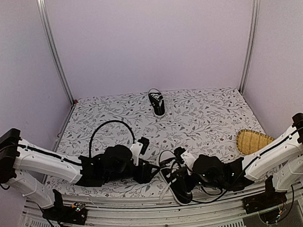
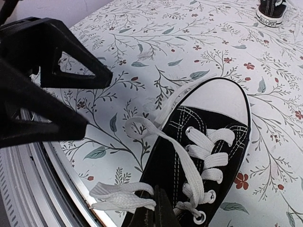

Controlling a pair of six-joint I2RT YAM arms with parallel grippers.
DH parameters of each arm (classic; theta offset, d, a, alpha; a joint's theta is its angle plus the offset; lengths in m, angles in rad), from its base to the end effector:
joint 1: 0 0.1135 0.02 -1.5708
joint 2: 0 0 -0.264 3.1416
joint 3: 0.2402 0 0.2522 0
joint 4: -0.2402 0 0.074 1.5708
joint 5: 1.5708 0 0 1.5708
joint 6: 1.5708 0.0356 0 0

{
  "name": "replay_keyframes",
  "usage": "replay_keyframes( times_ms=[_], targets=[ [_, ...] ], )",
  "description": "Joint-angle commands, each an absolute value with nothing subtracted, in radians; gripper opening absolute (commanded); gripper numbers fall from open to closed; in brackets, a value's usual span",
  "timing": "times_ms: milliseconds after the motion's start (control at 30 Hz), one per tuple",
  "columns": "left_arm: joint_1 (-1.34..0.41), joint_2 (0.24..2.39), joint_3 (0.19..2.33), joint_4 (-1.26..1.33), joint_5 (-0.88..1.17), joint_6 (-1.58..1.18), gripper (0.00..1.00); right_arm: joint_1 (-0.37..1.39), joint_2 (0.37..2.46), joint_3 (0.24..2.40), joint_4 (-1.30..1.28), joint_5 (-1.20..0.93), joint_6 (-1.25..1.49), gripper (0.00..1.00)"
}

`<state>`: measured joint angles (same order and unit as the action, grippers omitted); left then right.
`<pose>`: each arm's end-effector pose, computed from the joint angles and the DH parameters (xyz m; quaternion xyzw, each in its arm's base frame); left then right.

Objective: Tie the shoes
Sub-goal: Pass from the left arm to the right, then pick up the half-tied shoelace from the center of the board.

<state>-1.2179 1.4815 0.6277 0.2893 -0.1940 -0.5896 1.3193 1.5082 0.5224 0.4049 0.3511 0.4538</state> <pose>0.1083 -0.2742 0.1729 0.2250 0.8437 -0.3246 0.3636 0.0812 0.2668 0.1469 -0.2881 0.8214 0.2653 0.4147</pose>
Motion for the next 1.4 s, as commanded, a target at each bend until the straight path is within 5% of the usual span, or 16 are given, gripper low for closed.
replay_keyframes(
  times_ms=[0,467,700,900,1367],
  targets=[
    [-1.154,1.504,0.619,0.251,-0.161,-0.512,0.57,1.307,1.488,0.511,0.443,0.313,0.483,0.02],
    [-1.115,1.704,0.696,0.227,-0.109,-0.520,0.43,1.269,1.498,0.506,0.476,0.259,0.515,0.02],
    [-1.104,1.773,0.699,0.329,-0.070,-0.553,0.25,1.247,1.505,0.509,0.489,0.235,0.534,0.02],
    [-1.090,1.866,0.772,0.342,-0.053,-0.567,0.00,1.192,1.568,0.505,0.495,0.192,0.603,0.02],
    [-0.984,1.940,0.828,0.408,-0.005,-0.598,0.00,1.030,1.821,0.637,0.479,0.083,0.691,0.02]
  ],
)
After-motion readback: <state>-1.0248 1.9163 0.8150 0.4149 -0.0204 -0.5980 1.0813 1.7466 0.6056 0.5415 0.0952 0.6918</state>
